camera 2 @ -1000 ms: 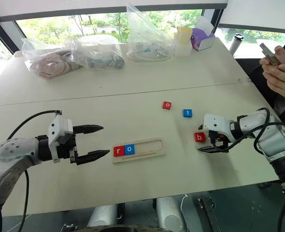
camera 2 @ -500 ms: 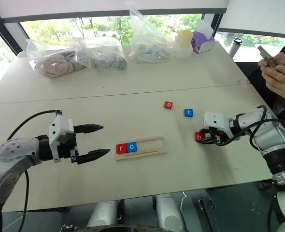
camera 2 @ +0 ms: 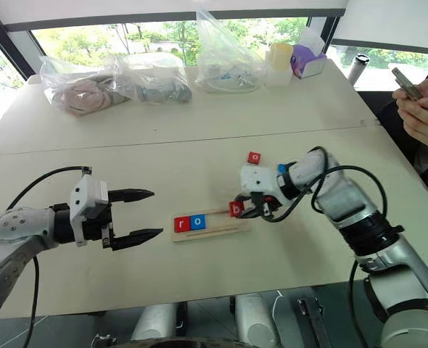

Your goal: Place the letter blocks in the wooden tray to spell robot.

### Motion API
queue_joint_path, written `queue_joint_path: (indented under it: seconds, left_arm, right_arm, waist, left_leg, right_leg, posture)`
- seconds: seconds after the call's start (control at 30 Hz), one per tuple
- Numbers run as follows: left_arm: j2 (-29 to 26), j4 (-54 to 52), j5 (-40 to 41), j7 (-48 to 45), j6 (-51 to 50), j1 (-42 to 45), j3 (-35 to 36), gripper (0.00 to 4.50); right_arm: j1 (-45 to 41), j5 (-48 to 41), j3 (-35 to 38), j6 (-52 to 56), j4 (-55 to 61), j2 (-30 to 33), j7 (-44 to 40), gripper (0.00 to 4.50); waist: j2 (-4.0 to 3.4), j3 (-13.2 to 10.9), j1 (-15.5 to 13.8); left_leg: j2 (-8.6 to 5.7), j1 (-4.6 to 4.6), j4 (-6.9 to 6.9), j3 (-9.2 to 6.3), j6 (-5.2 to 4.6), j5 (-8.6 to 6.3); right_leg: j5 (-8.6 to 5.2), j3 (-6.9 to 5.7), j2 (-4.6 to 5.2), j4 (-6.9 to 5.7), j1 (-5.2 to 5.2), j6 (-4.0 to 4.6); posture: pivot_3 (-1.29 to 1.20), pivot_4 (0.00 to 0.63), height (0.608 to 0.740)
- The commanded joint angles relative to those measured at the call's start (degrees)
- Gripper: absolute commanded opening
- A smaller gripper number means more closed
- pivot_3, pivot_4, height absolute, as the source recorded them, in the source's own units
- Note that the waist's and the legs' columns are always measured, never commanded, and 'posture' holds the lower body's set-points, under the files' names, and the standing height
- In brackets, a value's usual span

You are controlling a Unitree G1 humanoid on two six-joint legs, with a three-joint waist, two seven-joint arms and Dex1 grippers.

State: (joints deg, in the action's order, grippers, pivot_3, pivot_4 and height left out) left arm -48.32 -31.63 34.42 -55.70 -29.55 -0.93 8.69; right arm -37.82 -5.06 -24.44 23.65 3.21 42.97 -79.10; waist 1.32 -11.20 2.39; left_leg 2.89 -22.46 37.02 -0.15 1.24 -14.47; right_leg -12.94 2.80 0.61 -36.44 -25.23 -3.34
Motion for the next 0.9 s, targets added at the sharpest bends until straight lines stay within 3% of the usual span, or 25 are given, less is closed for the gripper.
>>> queue_joint_path:
  seconds: [0.03,0.9]
  left_arm:
    - [-0.8,-1.3,0.6,-0.4,1.0,0.2,2.3,4.5]
    - [0.5,-3.0,0.4,2.3,0.5,-0.5,1.5,4.5]
  right_arm:
    - [-1.6,0.7,-1.0,1.2,2.1,-1.8,0.4,1.14]
    - [-2.7,2.7,-4.5,5.2,1.8,-8.6,3.5,1.14]
  waist:
    - [0.0,0.0,0.1]
    - [0.0,0.0,0.1]
  left_leg:
    - [0.0,0.0,0.02,0.0,0.0,0.0]
    - [0.0,0.01,0.01,-0.01,0.0,0.0]
  right_leg:
    - [0.0,0.0,0.0,0.0,0.01,0.0]
    - [0.01,0.0,-0.02,-0.01,0.01,0.01]
  posture:
    - [0.0,0.15,0.74]
    - [0.0,0.15,0.74]
